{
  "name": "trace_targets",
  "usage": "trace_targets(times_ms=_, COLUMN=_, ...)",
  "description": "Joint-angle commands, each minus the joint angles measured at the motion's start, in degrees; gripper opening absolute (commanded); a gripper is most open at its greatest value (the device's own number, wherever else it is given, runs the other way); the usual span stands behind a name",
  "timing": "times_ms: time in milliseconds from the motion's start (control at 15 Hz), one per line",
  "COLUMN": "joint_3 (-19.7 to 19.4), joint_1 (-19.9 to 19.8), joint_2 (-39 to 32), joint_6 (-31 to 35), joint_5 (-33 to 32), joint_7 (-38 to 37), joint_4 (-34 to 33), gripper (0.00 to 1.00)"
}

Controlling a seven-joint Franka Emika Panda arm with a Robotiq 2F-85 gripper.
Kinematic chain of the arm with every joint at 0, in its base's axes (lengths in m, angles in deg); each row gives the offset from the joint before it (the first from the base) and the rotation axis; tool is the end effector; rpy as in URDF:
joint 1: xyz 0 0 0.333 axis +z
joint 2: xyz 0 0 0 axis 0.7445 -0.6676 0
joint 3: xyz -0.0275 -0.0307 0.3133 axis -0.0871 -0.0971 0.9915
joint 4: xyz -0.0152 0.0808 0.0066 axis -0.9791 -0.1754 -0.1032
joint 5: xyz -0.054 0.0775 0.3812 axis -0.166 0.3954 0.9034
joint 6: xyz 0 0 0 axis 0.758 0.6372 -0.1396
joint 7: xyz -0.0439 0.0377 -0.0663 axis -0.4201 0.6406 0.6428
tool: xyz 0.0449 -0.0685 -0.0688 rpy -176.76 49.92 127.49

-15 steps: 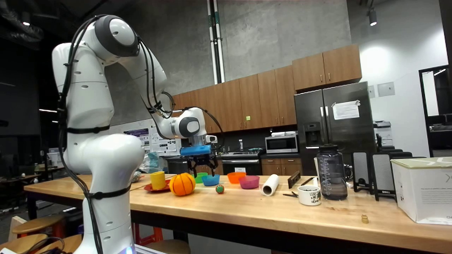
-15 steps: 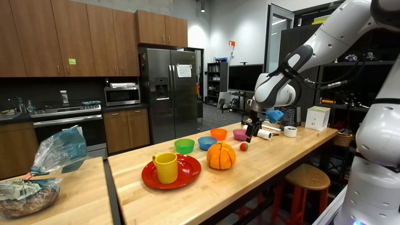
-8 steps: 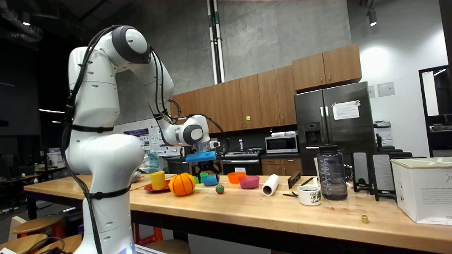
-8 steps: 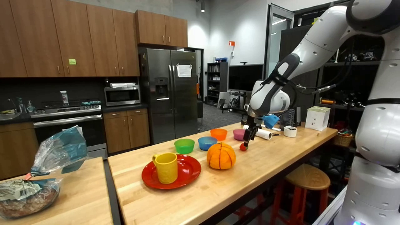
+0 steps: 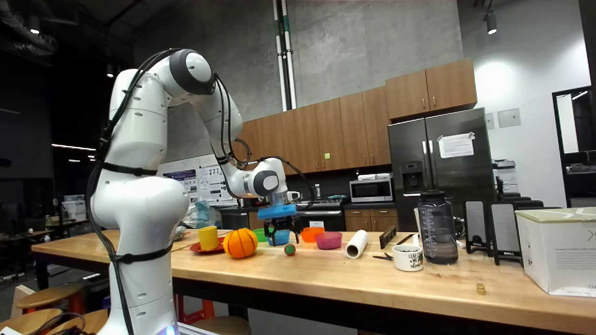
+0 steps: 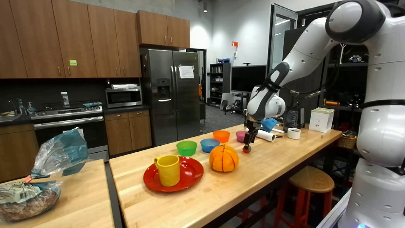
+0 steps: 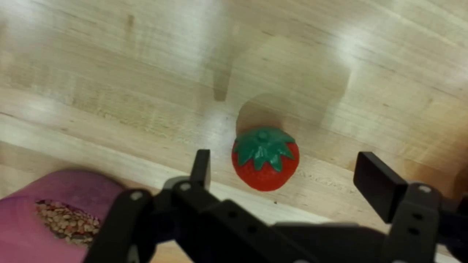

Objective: Pick up the red toy and put it in the orange bowl

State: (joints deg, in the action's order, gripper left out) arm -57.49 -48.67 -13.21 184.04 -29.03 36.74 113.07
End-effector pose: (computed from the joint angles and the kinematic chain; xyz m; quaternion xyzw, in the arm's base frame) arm 0.4896 -0.0528 0.2678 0.9809 0.1710 0.0914 0.0174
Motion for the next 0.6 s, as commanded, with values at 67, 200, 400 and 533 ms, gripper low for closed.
trace_targets(times_ms=67, joint_3=3.0, joint_1=-3.3, joint_2=-4.5, joint_6=0.1, joint_5=0.1, joint_7=1.4, joint_4=-4.2, gripper=0.99)
trace_targets(times_ms=200, joint_3=3.9, joint_1=-4.2, joint_2=-5.5, joint_6=-0.1, joint_5=-0.2, joint_7=1.3, joint_4=-5.0, gripper=0.73)
trace_targets(times_ms=400, joint_3=4.8, joint_1=-5.4, joint_2=-6.2, joint_6=-0.4, joint_5=-0.3, joint_7=1.2, joint_4=-5.7, gripper=0.54)
trace_targets(times_ms=533, joint_3=5.4, joint_1=-6.2, joint_2=-5.8, joint_6=-0.8, joint_5=0.3, joint_7=1.6, joint_4=-5.5, gripper=0.38)
